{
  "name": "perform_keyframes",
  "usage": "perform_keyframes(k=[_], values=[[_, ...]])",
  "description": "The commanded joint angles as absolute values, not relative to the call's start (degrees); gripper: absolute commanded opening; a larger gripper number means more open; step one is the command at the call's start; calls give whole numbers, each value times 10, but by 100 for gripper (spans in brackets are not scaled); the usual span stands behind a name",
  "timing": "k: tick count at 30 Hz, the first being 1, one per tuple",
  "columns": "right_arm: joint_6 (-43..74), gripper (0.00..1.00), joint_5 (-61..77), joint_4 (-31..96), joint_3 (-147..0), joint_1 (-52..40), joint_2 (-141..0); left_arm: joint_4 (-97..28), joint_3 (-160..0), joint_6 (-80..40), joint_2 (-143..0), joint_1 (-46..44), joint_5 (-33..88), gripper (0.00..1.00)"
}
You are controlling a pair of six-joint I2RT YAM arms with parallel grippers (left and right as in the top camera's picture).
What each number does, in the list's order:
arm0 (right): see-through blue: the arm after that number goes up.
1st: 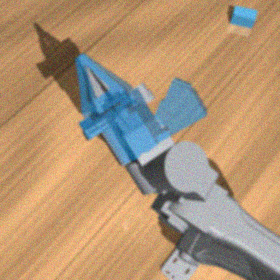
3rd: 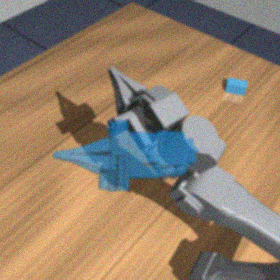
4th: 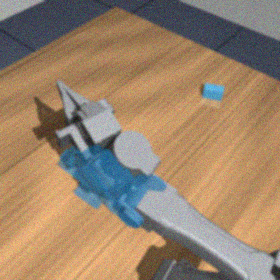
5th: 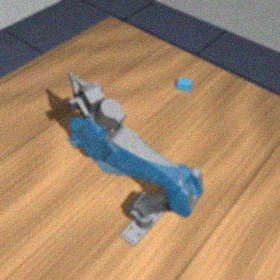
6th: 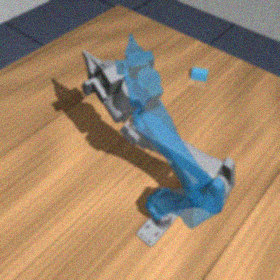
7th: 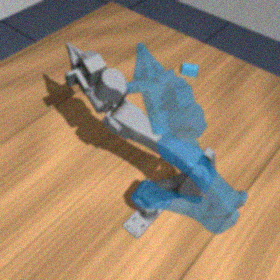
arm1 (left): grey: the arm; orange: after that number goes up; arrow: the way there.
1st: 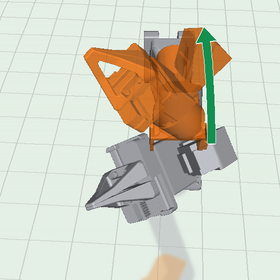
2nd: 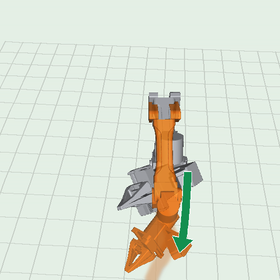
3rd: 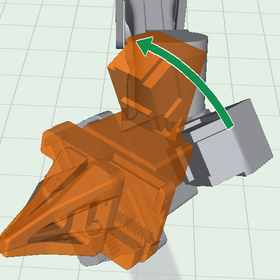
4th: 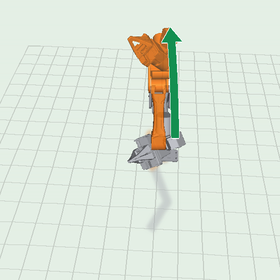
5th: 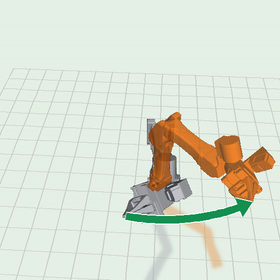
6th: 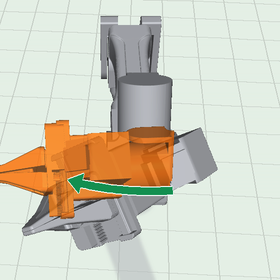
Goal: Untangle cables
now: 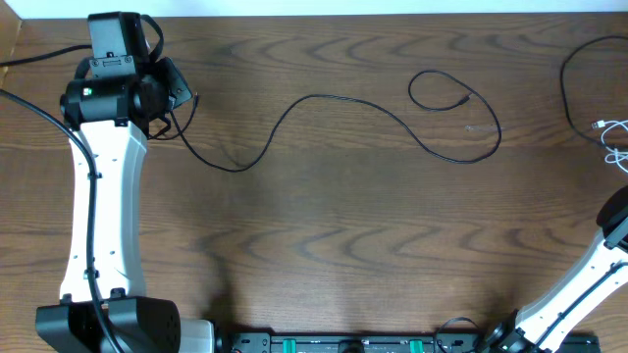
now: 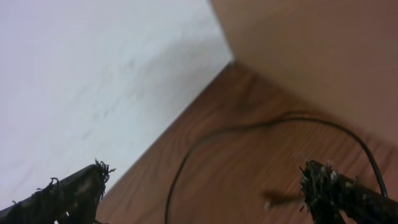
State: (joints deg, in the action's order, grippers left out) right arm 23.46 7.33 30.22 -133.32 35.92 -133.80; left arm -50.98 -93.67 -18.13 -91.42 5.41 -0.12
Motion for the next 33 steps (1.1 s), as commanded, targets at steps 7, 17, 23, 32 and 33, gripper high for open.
perform_keyframes(k=[7, 17, 23, 32, 33], values=[[197, 99, 213, 482, -1338, 337, -1199, -509, -940, -180, -915, 53, 26, 8], [60, 99, 295, 677, -1338, 237, -1151, -467, -940, -180, -917, -49, 86, 8], [42, 99, 239, 715, -1333, 179, -1161, -386, -940, -199, -930, -144, 195, 8], [57, 99, 239, 724, -1333, 176, -1163, -361, -940, -203, -982, -313, 214, 8], [57, 99, 239, 729, -1333, 176, -1163, -361, -940, -196, -994, -329, 214, 8]])
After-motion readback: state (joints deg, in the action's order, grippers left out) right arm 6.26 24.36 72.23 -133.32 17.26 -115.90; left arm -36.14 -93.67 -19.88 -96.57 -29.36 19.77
